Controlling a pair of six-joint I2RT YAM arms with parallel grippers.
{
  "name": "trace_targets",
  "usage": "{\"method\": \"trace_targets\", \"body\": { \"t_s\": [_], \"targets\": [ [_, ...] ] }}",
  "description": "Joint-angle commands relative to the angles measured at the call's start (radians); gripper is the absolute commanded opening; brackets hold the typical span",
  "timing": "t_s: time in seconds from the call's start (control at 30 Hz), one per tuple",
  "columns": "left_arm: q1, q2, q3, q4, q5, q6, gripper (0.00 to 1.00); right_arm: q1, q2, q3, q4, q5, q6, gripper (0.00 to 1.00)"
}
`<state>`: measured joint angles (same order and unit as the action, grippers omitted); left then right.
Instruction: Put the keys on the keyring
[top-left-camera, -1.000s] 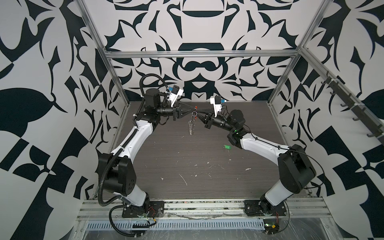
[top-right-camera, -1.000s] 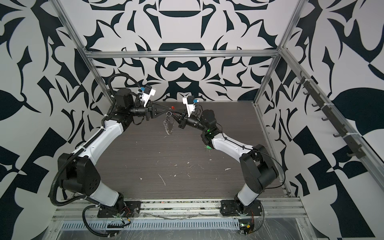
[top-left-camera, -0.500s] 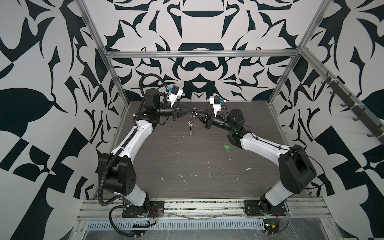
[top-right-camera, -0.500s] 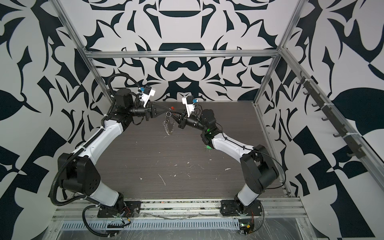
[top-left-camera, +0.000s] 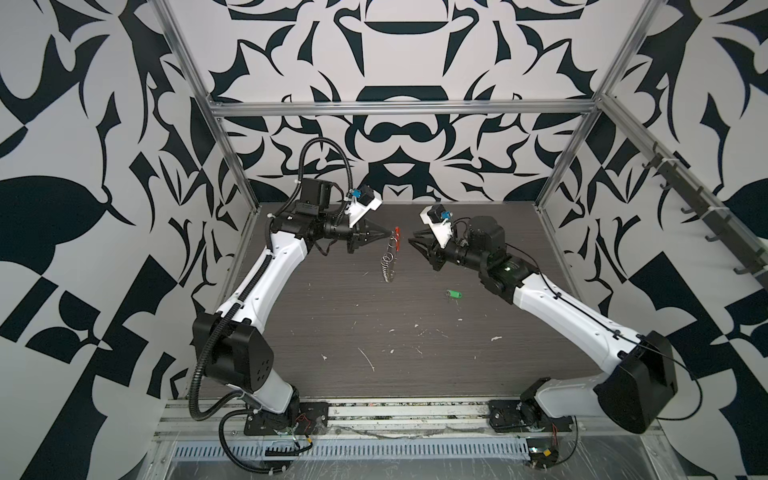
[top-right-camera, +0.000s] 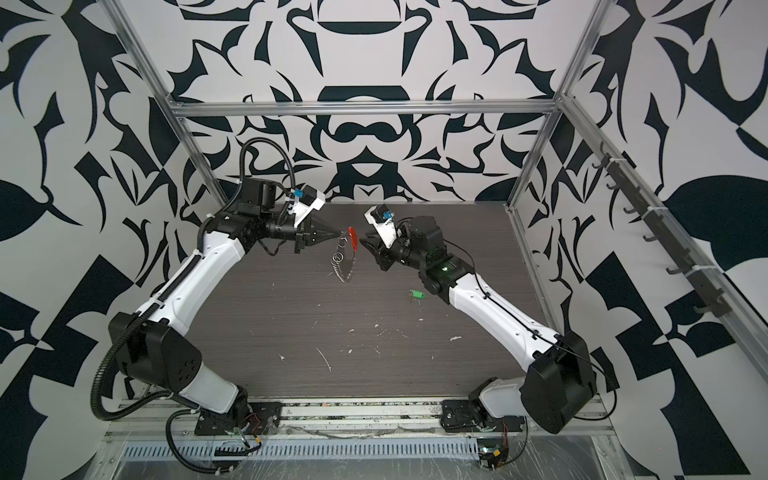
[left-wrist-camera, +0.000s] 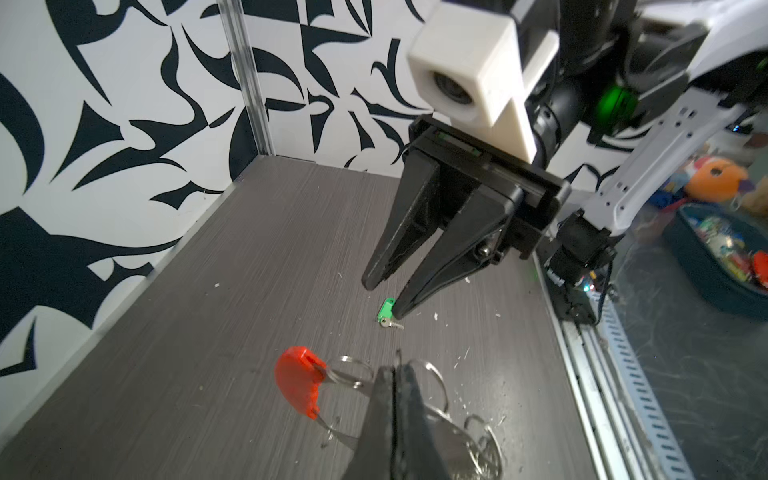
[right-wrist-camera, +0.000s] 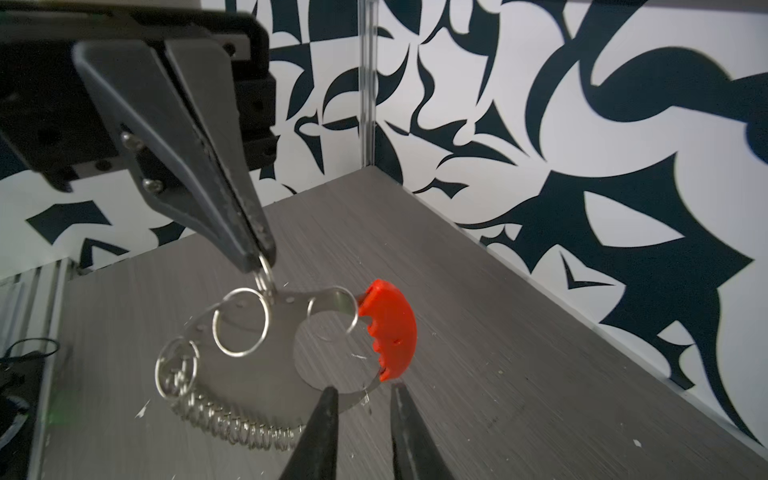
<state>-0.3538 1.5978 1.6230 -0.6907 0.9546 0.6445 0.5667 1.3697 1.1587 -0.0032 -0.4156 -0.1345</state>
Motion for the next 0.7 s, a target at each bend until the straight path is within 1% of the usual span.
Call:
{"method": "trace_targets", "body": {
  "t_s": [0.0, 0.07, 0.17, 0.37, 0.5, 0.67],
  "targets": [
    [-0.04, 0.052, 0.082, -0.298, -0.158, 0.211, 0.0, 0.0, 0.01, 0.079, -0.106, -0.092, -0.056, 0.24],
    [-0.05, 0.079, 0.126, -0.368, -0.196, 0.242, 0.0, -0.001, 0.016, 0.079, -0.104, -0.108, -0.054, 0.24],
    [-0.052, 0.105, 0.173, -0.431, -0.217, 0.263, 0.0, -0.001, 0.015, 0.075, -0.094, -0.123, -0.056, 0.23],
    [-0.058, 0.1, 0.178, -0.421, -0.208, 0.264, 0.0, 0.0, 0.019, 0.073, -0.068, -0.17, -0.037, 0.22],
    [-0.066, 0.102, 0.18, -0.42, -0.206, 0.259, 0.0, 0.0, 0.041, 0.083, -0.064, -0.216, -0.011, 0.21],
    [-0.067, 0.094, 0.174, -0.402, -0.189, 0.254, 0.0, 0.0, 0.07, 0.087, -0.038, -0.248, 0.015, 0.22]
  ]
}}
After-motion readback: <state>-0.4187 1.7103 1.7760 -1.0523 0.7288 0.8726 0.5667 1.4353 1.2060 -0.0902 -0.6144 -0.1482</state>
